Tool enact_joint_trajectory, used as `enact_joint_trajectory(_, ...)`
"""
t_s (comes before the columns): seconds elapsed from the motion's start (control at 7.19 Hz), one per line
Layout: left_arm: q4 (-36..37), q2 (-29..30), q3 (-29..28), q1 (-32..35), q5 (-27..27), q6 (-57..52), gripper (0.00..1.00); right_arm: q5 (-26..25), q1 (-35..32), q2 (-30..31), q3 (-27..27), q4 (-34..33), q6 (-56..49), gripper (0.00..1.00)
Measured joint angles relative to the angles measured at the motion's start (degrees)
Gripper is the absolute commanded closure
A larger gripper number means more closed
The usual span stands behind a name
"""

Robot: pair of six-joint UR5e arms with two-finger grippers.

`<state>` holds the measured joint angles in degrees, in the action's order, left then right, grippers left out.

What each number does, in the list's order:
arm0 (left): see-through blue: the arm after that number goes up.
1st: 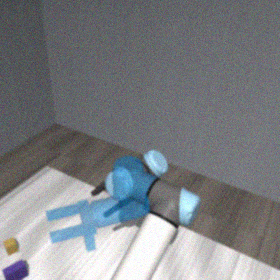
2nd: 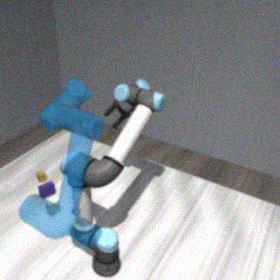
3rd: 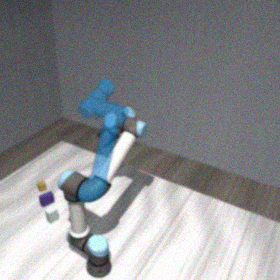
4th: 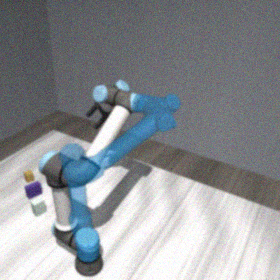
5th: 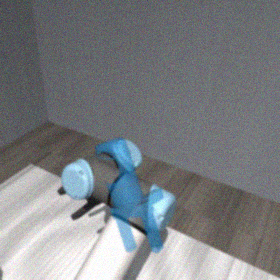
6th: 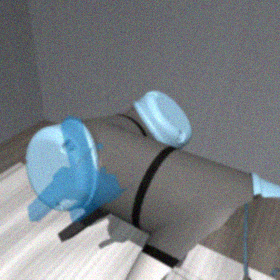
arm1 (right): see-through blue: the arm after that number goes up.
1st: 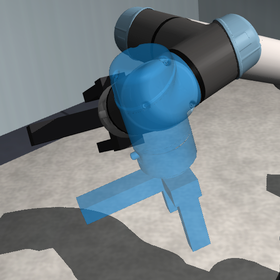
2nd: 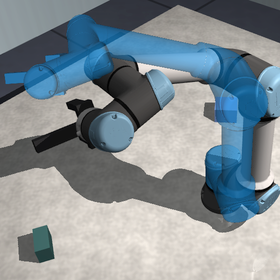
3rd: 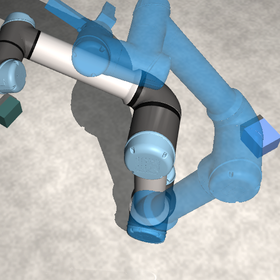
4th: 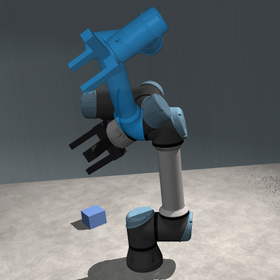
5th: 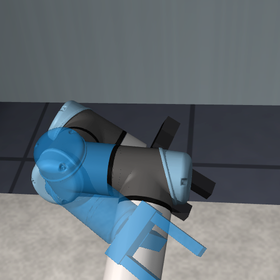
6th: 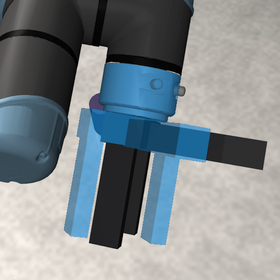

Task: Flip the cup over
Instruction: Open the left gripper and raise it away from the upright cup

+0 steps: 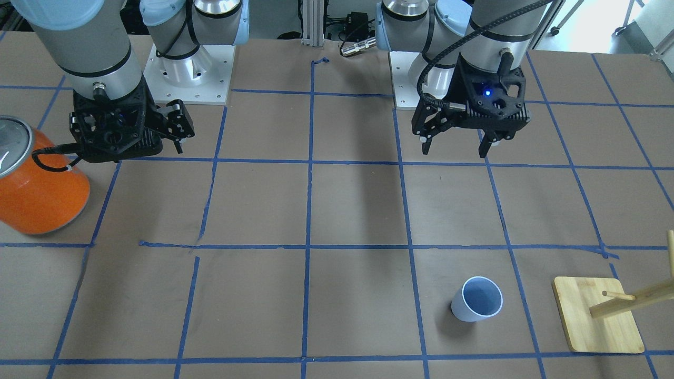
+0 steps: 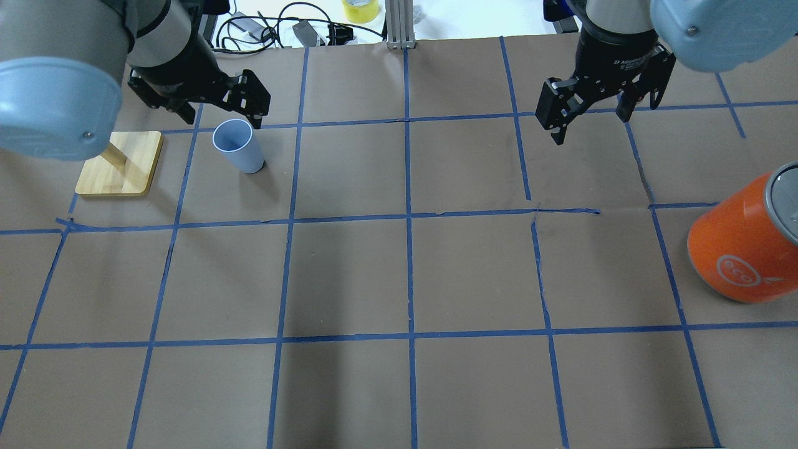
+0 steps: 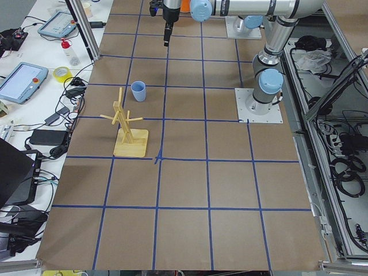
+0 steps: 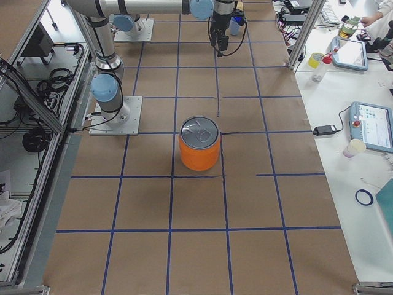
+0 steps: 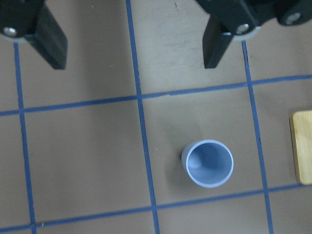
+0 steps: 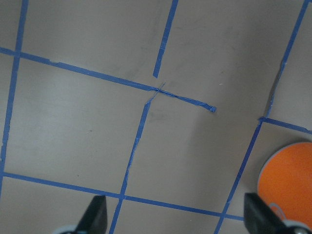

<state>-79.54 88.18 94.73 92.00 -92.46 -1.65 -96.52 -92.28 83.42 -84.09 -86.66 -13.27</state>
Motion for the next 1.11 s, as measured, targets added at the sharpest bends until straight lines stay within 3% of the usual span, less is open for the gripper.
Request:
enact_joint_trajectory(0.56, -7.2, 4.9, -9.5, 0.1, 0.4, 7.1, 0.00, 0.0, 0.0, 0.0, -0.1, 0.0, 0.0, 0.00)
enact_joint_trajectory(1.11, -5.5, 4.3, -8.4, 0.5, 0.7, 7.3, 0.00, 0.1, 0.0, 0.1, -0.1, 0.0, 0.0, 0.00)
